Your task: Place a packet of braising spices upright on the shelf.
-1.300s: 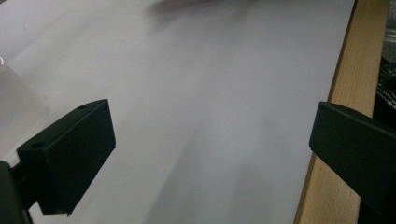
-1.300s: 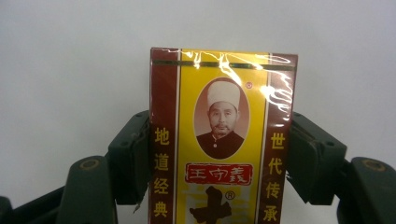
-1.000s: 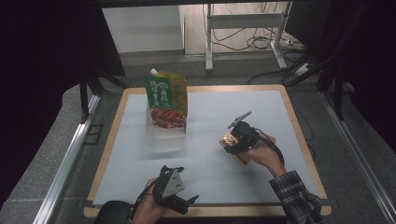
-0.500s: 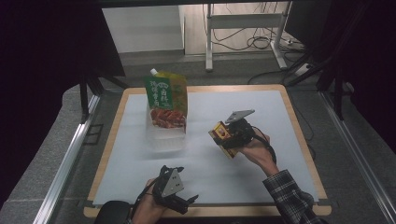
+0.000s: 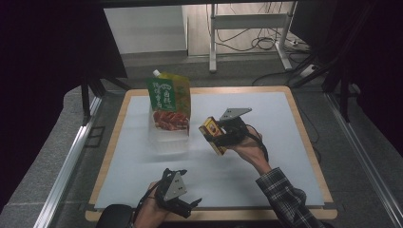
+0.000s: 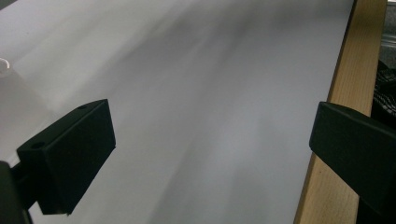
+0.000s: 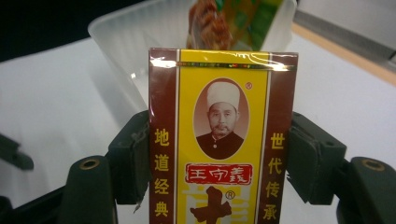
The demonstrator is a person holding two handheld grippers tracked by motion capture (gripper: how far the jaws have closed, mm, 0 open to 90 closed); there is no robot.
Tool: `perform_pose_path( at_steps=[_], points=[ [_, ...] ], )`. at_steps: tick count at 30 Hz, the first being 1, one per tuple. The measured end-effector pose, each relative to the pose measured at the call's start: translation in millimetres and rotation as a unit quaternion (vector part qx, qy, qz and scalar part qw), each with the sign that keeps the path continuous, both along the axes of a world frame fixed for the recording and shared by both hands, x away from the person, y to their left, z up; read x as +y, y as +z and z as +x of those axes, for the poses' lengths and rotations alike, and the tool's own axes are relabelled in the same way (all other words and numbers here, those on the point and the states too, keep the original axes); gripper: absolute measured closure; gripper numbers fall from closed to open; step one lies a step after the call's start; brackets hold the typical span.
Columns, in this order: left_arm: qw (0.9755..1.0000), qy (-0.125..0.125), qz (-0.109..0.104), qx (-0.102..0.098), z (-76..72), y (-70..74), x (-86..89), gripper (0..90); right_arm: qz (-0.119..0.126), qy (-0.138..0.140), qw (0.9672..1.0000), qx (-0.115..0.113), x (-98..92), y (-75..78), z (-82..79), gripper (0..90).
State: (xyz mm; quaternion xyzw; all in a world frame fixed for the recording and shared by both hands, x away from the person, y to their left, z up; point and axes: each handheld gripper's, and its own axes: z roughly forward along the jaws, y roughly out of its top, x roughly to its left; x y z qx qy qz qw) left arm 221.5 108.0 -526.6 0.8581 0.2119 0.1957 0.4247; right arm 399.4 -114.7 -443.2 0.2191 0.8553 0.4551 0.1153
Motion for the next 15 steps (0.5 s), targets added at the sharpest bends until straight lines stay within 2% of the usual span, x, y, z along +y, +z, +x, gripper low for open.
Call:
perform_pose_path(
  at_steps=[15],
  points=[
    [1.0000,0.001,-0.003,0.000,-0.5,0.3,0.2,0.2,0.034,0.032,0.9988,-0.013,42.8,7.0,11.8,31.8]
  ],
)
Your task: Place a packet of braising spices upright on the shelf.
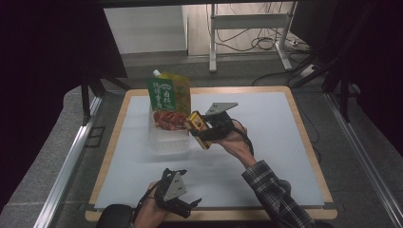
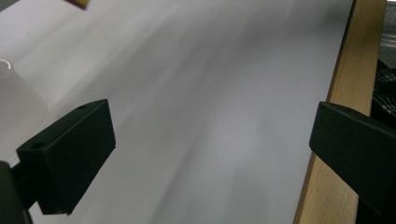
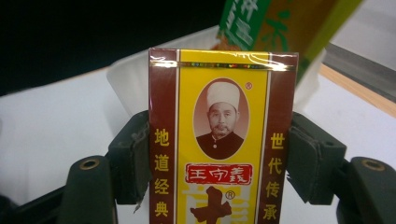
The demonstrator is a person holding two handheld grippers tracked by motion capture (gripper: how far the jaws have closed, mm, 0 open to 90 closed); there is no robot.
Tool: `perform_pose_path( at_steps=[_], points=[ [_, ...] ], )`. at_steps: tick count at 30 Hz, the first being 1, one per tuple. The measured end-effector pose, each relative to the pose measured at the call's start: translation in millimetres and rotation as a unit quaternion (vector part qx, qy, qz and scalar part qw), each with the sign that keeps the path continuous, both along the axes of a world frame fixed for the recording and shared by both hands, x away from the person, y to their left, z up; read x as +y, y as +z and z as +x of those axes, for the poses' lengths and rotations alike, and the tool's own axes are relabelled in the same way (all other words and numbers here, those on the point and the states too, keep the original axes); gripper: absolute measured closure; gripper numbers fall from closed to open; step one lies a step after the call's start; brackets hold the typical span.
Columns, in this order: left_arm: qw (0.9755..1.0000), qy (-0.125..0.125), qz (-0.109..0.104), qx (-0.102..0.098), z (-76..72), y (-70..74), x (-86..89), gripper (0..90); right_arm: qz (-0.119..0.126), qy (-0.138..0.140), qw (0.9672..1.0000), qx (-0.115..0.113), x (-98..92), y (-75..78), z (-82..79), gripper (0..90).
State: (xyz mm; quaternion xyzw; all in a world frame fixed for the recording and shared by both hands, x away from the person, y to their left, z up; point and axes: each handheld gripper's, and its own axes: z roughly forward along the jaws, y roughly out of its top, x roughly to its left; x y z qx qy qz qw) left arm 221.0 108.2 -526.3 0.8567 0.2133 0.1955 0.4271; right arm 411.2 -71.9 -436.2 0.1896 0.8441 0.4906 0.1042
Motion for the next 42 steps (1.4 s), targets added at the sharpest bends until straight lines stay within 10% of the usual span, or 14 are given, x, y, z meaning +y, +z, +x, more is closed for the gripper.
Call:
perform_pose_path(
  at_steps=[23,42],
  points=[
    [1.0000,-0.004,0.004,-0.003,-0.3,1.1,0.8,0.2,0.033,0.038,0.9985,-0.021,75.1,13.3,16.2,31.8],
    [1.0000,-0.007,0.006,-0.004,-1.1,1.0,0.0,0.3,0.033,0.044,0.9984,-0.016,103.2,-8.0,23.6,31.8]
  ],
)
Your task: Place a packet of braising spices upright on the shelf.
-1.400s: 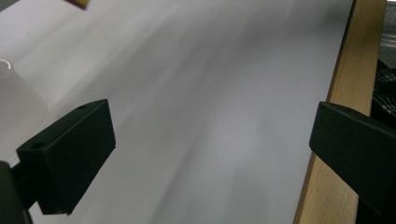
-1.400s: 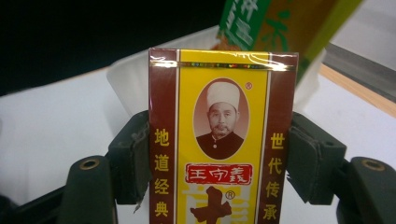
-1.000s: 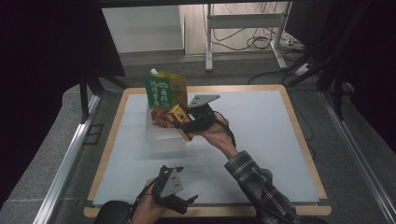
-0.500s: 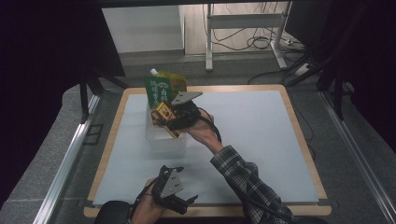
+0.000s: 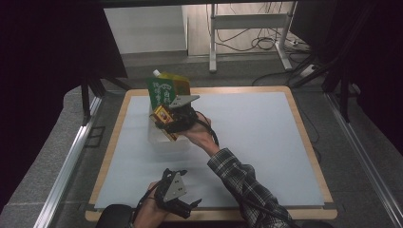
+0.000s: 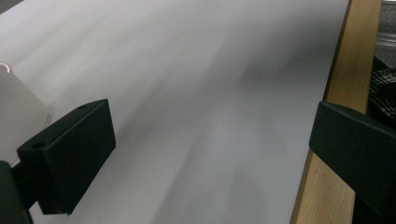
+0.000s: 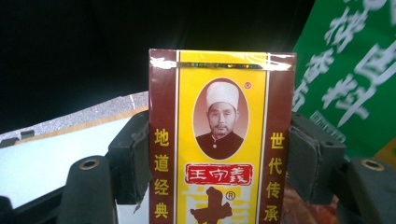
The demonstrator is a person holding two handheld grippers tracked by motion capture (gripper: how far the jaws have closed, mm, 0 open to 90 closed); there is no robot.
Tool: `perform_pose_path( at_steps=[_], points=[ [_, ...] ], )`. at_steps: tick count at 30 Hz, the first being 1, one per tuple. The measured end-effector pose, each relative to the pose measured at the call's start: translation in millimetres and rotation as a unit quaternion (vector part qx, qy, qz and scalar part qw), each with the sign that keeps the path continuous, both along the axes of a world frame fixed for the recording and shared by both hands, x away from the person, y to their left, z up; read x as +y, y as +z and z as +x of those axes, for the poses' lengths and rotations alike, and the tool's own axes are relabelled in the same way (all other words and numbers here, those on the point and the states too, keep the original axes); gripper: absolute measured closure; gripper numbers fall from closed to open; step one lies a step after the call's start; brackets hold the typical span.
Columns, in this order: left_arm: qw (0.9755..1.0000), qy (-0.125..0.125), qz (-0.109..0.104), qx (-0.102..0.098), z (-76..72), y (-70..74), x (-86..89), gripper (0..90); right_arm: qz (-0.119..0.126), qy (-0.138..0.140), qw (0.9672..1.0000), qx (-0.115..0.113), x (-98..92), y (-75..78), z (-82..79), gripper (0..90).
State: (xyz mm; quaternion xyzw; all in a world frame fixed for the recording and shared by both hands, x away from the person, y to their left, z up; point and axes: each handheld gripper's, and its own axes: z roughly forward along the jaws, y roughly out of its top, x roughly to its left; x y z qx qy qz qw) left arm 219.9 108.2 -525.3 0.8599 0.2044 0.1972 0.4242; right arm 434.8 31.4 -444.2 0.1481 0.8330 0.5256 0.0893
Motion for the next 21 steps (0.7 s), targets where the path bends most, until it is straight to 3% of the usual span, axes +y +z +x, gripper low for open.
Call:
perform_pose_path(
  at_steps=[12,17,21],
  points=[
    [1.0000,-0.002,0.004,0.000,-0.4,-0.8,-1.3,0.3,-0.004,-0.017,0.9998,0.006,-10.8,-18.2,-2.8,31.9],
    [1.0000,-0.003,0.006,0.000,-0.4,-1.3,-2.1,0.3,-0.017,-0.030,0.9993,0.011,-18.9,-23.4,-4.9,32.2],
    [1.0000,-0.004,0.009,0.000,-0.3,-1.8,-2.9,0.3,-0.043,-0.038,0.9983,0.004,-23.1,-29.4,-8.9,32.4]
  ],
)
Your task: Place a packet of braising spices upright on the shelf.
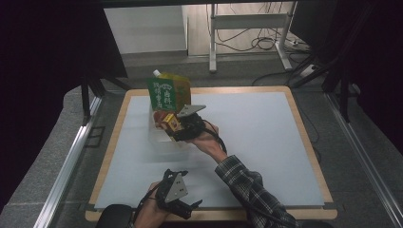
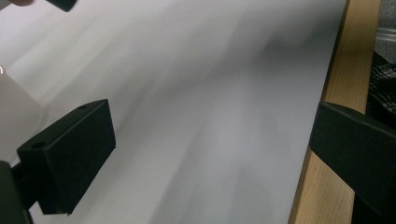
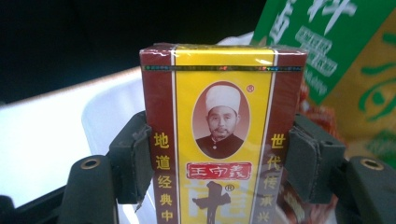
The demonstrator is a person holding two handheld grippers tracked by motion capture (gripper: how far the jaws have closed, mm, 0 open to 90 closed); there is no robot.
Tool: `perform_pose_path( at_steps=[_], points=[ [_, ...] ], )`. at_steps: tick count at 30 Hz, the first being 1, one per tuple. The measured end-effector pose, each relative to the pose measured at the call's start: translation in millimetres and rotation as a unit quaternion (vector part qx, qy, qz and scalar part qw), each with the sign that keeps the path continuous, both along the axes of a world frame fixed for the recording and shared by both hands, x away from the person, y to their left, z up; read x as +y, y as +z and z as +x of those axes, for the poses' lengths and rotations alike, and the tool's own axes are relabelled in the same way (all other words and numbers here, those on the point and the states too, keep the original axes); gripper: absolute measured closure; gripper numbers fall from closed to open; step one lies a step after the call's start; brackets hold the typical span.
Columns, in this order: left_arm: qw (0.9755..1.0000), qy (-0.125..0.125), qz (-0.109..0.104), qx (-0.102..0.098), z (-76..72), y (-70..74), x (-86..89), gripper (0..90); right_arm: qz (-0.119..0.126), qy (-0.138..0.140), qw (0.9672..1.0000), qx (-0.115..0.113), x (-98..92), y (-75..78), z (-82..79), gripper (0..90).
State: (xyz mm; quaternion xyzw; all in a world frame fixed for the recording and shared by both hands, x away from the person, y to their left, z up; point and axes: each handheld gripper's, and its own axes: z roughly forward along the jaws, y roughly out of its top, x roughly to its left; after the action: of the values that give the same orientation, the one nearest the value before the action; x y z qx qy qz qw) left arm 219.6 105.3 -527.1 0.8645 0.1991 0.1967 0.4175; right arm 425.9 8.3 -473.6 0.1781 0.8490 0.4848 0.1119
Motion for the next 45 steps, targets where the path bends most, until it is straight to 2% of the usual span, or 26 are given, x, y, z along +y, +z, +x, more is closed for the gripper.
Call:
perform_pose_path(
  at_steps=[3,10,13,18,22,26,33,45],
  points=[
    [1.0000,-0.001,0.001,0.000,-0.2,-0.2,-0.6,0.3,-0.012,-0.004,0.9999,-0.001,-1.5,-4.2,-3.6,32.4],
    [1.0000,-0.001,0.001,0.000,-0.3,-0.6,-1.3,0.3,-0.003,-0.022,0.9992,0.033,-11.9,-10.8,-2.8,32.7],
    [1.0000,-0.001,0.002,0.000,-0.6,-0.7,-1.9,0.3,-0.013,-0.022,0.9991,0.034,-11.8,-12.7,-4.5,32.6],
    [1.0000,-0.002,0.003,-0.001,-0.8,-0.6,-2.3,0.3,-0.011,-0.022,0.9988,0.041,-14.2,-13.6,-3.6,31.9],
    [1.0000,0.000,0.002,-0.002,-0.4,-0.4,-1.4,0.3,-0.020,-0.019,0.9990,0.036,-12.8,-11.0,-2.8,30.3],
    [1.0000,0.000,0.002,-0.002,-0.5,-0.5,-1.6,0.4,-0.021,-0.013,0.9991,0.034,-13.6,-6.9,-0.9,22.4],
    [1.0000,0.001,0.001,-0.003,-0.6,-0.3,-1.5,0.4,-0.024,-0.002,0.9987,0.046,-16.6,0.7,-0.3,9.5],
    [1.0000,0.005,-0.007,-0.002,0.1,0.4,0.6,0.3,-0.048,0.004,0.9977,0.048,-31.4,9.2,-10.8,2.3]
  ],
)
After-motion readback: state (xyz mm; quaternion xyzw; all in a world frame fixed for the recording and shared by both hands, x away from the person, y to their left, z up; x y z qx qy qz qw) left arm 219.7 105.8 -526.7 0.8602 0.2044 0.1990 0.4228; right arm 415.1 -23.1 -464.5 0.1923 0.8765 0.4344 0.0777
